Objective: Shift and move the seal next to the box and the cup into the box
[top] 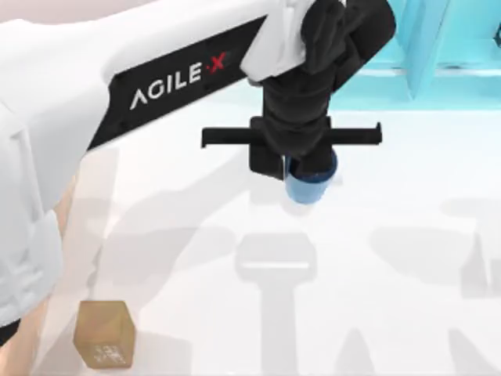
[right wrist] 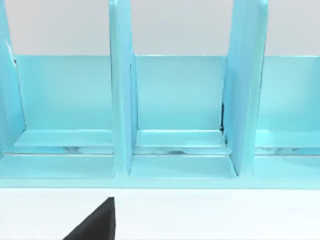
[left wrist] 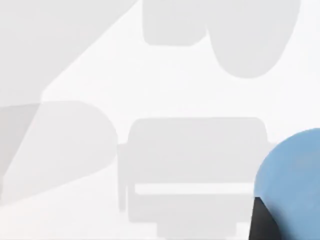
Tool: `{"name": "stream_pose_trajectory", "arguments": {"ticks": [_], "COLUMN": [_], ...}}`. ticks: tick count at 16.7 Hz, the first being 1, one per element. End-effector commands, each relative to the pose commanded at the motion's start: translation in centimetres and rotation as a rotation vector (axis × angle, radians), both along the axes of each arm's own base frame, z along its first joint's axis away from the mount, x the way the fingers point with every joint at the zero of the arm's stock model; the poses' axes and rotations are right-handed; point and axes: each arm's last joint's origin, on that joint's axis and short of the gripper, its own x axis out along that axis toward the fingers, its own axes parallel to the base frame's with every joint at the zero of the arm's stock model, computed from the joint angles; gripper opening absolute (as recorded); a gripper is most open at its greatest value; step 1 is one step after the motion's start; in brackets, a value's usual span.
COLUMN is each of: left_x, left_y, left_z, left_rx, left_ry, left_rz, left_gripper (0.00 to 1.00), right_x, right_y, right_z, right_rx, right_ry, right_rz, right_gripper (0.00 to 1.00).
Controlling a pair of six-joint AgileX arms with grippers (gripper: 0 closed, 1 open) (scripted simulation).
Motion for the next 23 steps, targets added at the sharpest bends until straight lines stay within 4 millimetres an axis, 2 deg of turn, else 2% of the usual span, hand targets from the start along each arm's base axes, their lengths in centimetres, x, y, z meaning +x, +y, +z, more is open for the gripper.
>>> {"name": "stream_pose_trajectory", "arguments": {"ticks": [6, 7, 9, 12, 14, 16, 18, 20, 21, 23], "left_x": [0.1, 0.6, 1.9, 4.0, 4.8, 4.4, 2.5, -0.5, -2.3, -5.6], "left_y": [0.5, 1.4, 4.3, 11.6, 17.9, 24.9, 31.7, 37.2, 39.4, 42.3], "left_z": [0.2, 0.3, 0.5, 0.8, 1.0, 1.0, 0.8, 0.6, 0.4, 0.0], "left_rx": [0.003, 0.006, 0.019, 0.039, 0.048, 0.052, 0.048, 0.036, 0.027, 0.008], "left_ry": [0.001, 0.006, 0.022, 0.059, 0.089, 0.121, 0.147, 0.164, 0.168, 0.168], "left_rz": [-0.006, -0.006, -0.007, -0.004, -0.001, 0.003, 0.003, 0.003, 0.002, -0.001], "left_gripper": [0.00, 0.00, 0.00, 0.00, 0.00, 0.00, 0.00, 0.00, 0.00, 0.00], "right_x": [0.0, 0.0, 0.0, 0.0, 0.0, 0.0, 0.0, 0.0, 0.0, 0.0], "right_y": [0.0, 0.0, 0.0, 0.0, 0.0, 0.0, 0.0, 0.0, 0.0, 0.0], "right_z": [0.0, 0.0, 0.0, 0.0, 0.0, 0.0, 0.0, 0.0, 0.0, 0.0], "right_rx": [0.000, 0.000, 0.000, 0.000, 0.000, 0.000, 0.000, 0.000, 0.000, 0.000], "right_ry": [0.000, 0.000, 0.000, 0.000, 0.000, 0.000, 0.000, 0.000, 0.000, 0.000], "right_rz": [0.000, 0.000, 0.000, 0.000, 0.000, 0.000, 0.000, 0.000, 0.000, 0.000], "right_gripper": [1.00, 1.00, 1.00, 1.00, 1.00, 1.00, 1.00, 1.00, 1.00, 1.00]}}
